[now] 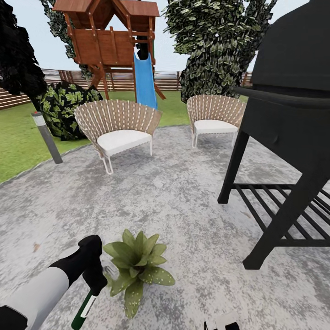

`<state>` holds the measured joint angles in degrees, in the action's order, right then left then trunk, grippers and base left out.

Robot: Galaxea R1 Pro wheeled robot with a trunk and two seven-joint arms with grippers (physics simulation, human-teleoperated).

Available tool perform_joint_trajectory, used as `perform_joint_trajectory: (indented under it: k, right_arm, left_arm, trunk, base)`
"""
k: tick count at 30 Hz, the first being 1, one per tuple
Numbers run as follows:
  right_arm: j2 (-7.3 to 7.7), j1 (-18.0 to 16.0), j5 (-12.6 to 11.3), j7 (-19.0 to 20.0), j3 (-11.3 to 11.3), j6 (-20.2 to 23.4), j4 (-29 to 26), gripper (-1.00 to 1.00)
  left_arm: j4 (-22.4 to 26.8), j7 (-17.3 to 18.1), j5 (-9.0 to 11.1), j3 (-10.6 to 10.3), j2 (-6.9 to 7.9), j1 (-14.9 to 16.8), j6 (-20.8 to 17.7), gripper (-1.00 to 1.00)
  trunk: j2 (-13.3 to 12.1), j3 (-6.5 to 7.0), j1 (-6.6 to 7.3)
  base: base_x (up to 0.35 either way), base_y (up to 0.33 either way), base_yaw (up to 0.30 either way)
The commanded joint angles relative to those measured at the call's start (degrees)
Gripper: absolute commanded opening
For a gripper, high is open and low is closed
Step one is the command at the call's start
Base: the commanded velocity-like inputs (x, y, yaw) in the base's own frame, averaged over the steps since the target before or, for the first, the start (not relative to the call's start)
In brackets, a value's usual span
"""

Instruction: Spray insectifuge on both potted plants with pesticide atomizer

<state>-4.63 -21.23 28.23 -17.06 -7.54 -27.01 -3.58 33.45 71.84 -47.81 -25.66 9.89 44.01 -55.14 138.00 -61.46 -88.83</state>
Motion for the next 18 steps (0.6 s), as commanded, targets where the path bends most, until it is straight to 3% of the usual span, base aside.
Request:
perform_joint_trajectory:
  k: [1,12,18]
  right_arm:
    - [-0.02,-0.04,0.60,-0.25,-0.46,-0.15,0.06,1.00]
    - [-0.02,-0.04,0.60,-0.25,-0.46,-0.15,0.07,1.00]
    - [-0.02,-0.04,0.60,-0.25,-0.46,-0.15,0.07,1.00]
  left_arm:
    - [0.14,0.58,-0.44,-0.23,0.05,0.03,-0.41,-1.00]
    - [0.19,0.58,-0.44,-0.49,0.04,0.03,-0.38,-1.00]
    - [0.21,0.57,-0.44,-0.42,0.05,0.03,-0.49,-1.00]
  trunk:
    - [0.02,-0.05,0.01]
    - [0.02,-0.05,0.01]
    - [0.02,-0.05,0.01]
  base:
    - [0.015,0.010,-0.007]
    - [0.002,0.001,-0.247]
    - [0.000,0.092,-0.039]
